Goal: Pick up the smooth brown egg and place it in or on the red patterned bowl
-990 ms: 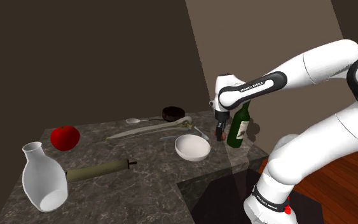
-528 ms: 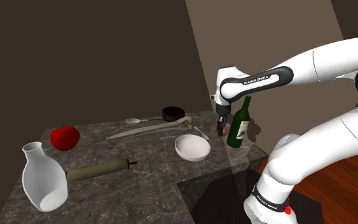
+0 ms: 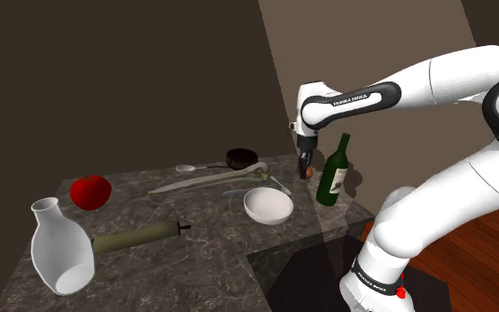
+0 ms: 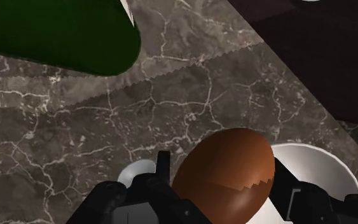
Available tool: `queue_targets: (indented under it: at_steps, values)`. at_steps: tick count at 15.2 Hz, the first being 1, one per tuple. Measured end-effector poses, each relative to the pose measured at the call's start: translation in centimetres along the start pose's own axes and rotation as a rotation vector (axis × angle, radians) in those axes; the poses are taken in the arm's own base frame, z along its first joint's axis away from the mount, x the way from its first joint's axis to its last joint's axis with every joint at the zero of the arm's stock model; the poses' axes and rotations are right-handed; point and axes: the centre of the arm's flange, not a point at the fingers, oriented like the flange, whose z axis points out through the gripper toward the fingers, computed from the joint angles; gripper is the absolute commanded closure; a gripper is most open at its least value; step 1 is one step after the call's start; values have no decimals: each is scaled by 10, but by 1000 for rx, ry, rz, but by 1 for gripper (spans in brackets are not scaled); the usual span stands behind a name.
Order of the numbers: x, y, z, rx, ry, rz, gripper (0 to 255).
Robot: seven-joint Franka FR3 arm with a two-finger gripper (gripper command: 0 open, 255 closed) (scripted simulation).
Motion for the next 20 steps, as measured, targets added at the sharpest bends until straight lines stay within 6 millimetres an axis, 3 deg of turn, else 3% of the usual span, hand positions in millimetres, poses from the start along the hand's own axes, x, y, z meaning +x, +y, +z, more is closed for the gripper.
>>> queue_targets:
  at_steps: [20]
  values:
    - [235, 106, -35, 0, 0, 1, 255]
